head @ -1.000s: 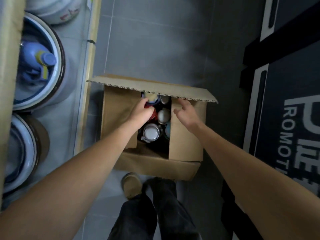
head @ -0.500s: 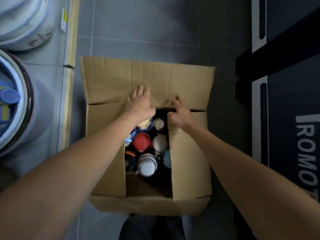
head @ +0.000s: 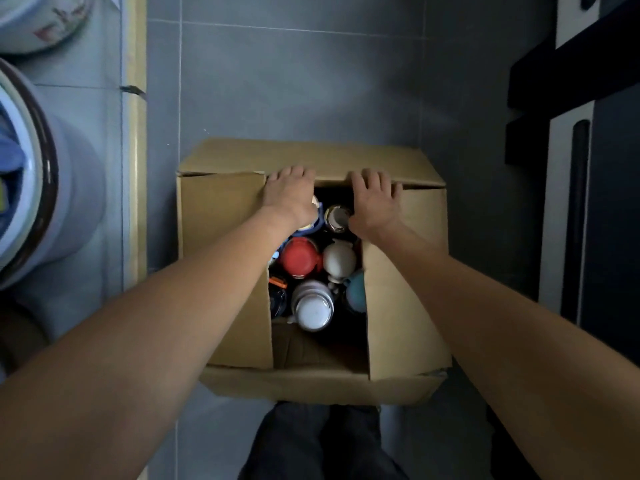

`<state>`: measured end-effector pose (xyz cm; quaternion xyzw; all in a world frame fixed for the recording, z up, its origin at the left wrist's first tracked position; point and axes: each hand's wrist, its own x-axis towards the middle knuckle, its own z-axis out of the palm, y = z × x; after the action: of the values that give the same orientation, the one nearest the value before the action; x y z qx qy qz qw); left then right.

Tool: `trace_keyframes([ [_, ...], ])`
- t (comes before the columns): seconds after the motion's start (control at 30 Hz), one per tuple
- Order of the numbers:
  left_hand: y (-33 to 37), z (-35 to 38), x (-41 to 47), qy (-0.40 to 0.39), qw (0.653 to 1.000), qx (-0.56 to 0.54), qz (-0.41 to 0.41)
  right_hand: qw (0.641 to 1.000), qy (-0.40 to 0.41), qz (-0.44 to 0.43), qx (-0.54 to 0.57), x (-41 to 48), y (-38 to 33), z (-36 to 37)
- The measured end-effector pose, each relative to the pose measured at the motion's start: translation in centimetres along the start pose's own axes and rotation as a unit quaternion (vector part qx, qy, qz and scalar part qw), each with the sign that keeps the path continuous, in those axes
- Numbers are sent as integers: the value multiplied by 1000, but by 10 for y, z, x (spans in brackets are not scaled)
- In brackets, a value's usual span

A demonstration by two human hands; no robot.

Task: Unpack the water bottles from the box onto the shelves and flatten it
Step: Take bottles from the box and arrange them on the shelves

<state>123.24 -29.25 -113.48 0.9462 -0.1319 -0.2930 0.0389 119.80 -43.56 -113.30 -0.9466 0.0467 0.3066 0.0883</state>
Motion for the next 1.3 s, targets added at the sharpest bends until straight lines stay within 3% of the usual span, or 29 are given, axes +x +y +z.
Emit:
trace_keyframes([
  [0.13,7,-4,-34,-30,999,-32,0,999,13,30,26,-38,-1,-3],
  [0.33,33,0,-93,-77,996,-37,5,993,109,32,45,-115,27,-31],
  [0.5,80,-6,-123,-112,993,-28,18,984,128,125,17,-186,91,-43],
  [0.7,162,6,-128,-110,989,-62,71,973,67,220,-8,-202,140,-23],
  [0.83,190,26,-121,-82,990,-82,83,947,-6,299,113,-190,157,12],
  [0.9,185,40,-118,-80,991,-63,83,933,-83,277,213,-180,161,35],
  [0.97,167,53,-116,-83,993,-38,74,936,-117,228,243,-169,155,56],
  [1.13,114,72,-119,-99,994,5,39,920,-62,213,322,-151,136,84],
  [1.23,89,73,-125,-122,992,18,21,929,-43,230,287,-148,131,83],
  [1.3,71,70,-132,-179,983,33,-19,935,-27,247,252,-150,120,77],
])
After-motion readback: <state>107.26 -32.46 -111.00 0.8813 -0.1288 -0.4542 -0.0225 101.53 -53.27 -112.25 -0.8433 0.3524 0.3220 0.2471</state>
